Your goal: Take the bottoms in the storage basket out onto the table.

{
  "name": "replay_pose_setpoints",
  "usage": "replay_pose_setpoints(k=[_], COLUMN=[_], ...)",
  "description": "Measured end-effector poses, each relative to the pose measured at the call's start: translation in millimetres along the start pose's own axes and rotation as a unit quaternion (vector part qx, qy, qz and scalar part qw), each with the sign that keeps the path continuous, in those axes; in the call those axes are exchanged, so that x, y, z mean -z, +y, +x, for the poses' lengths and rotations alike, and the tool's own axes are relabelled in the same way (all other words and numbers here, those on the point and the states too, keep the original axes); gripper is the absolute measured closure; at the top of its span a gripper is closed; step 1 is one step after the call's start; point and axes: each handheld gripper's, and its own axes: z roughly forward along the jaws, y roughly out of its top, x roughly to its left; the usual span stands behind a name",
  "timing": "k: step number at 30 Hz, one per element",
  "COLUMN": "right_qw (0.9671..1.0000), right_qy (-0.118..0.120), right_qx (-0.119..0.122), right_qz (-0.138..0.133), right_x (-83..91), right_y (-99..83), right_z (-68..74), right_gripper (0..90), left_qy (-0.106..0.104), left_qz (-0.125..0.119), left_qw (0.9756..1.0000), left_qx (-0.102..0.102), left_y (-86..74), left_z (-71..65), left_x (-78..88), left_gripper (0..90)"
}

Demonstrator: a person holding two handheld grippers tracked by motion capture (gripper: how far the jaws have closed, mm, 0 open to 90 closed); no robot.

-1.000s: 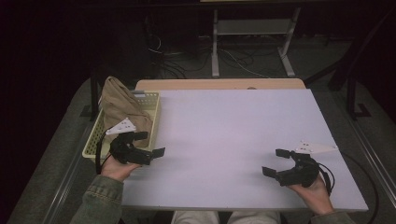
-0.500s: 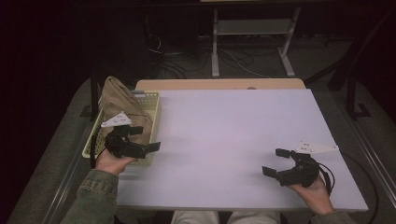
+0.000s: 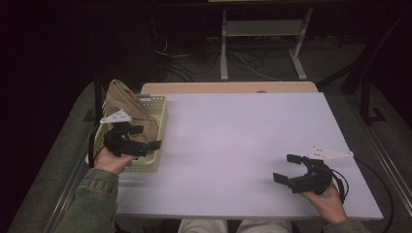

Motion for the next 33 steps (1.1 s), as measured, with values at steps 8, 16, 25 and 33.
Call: replay_pose_setpoints(k=[8,16,25,33], right_qw=[1.0,1.0,1.0,1.0], right_qy=[0.001,0.001,0.001,0.001], right_qx=[-0.001,0.0,0.0,0.0], right_qz=[-0.003,-0.003,-0.004,-0.004], right_x=[0.2,-0.2,0.1,0.2], right_y=[0.0,-0.2,-0.3,-0.4], right_z=[-0.2,-0.6,-0.5,-0.4], right_gripper=[0.6,0.6,0.6,0.6], left_qy=[0.009,0.02,0.035,0.047], left_qz=[0.0,0.0,-0.001,-0.001], left_qw=[0.9999,0.9996,0.9989,0.9982], left_qx=[0.009,0.022,0.03,0.038], left_y=[7.3,11.9,17.3,23.1], left_z=[10.3,24.8,37.4,47.0], left_x=[3.0,5.0,9.7,14.6], left_gripper=[0.0,0.0,0.0,0.0])
